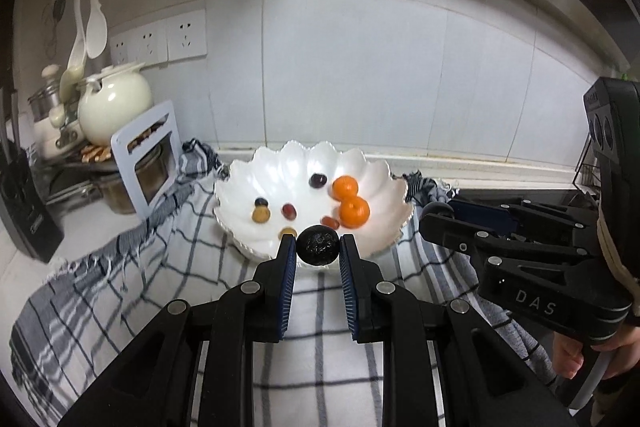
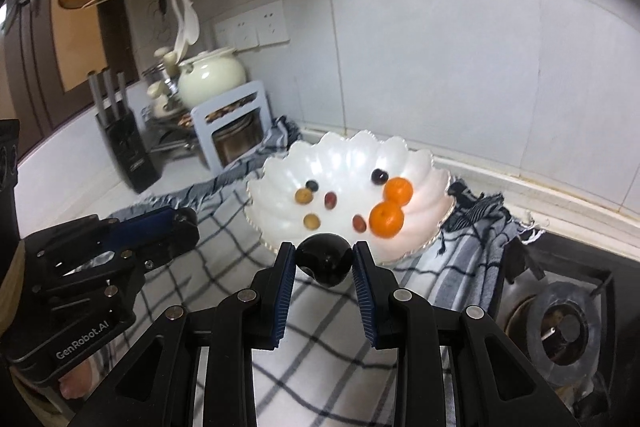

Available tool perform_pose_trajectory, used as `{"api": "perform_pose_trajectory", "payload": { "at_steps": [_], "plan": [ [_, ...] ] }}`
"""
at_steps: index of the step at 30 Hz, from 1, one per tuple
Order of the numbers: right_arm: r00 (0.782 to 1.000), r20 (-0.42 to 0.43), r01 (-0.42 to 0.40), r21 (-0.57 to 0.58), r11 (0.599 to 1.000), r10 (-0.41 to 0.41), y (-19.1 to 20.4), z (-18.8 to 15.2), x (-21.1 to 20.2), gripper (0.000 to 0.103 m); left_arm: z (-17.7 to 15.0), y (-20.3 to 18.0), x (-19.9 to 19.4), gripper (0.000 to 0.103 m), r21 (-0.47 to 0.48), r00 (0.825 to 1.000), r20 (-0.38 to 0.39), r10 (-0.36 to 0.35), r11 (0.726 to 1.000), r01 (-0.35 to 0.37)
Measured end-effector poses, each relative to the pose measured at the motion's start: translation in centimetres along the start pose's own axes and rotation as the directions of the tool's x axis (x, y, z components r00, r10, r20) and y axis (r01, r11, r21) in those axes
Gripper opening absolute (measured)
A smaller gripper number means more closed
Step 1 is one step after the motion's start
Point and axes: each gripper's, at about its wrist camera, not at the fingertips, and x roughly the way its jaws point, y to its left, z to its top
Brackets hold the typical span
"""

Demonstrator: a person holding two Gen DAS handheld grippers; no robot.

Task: Organize fruits
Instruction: 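Carry both dark plums over the white bowl with both grippers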

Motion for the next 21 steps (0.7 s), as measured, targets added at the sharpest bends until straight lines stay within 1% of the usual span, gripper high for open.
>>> {"api": "perform_pose_trajectory", "payload": {
  "at_steps": [6, 13, 19, 21],
  "plan": [
    [0.998, 0.02, 0.058, 0.019, 0.998, -0.058, 1.0, 1.0, 0.9, 0.031, 1.6, 1.9, 0.8, 0.023, 0.022, 1.0, 0.017, -0.012, 1.0, 0.012],
    [0.996, 0.016, 0.089, 0.036, 0.995, -0.09, 1.4, 2.2, 2.8, 0.031, 3.1, 3.5, 2.3, 0.023, 0.028, 0.999, 0.015, -0.042, 0.999, 0.042],
    [0.993, -0.001, 0.115, 0.051, 0.992, -0.115, 1.0, 3.7, 5.2, 0.031, 4.5, 4.6, 4.8, 0.023, 0.019, 0.998, -0.01, -0.068, 0.998, 0.068],
    [0.994, -0.016, 0.113, 0.063, 0.992, -0.112, 0.7, 4.2, 6.2, 0.031, 4.9, 5.0, 5.8, 0.023, 0.016, 0.997, -0.022, -0.071, 0.997, 0.072]
  ]
}}
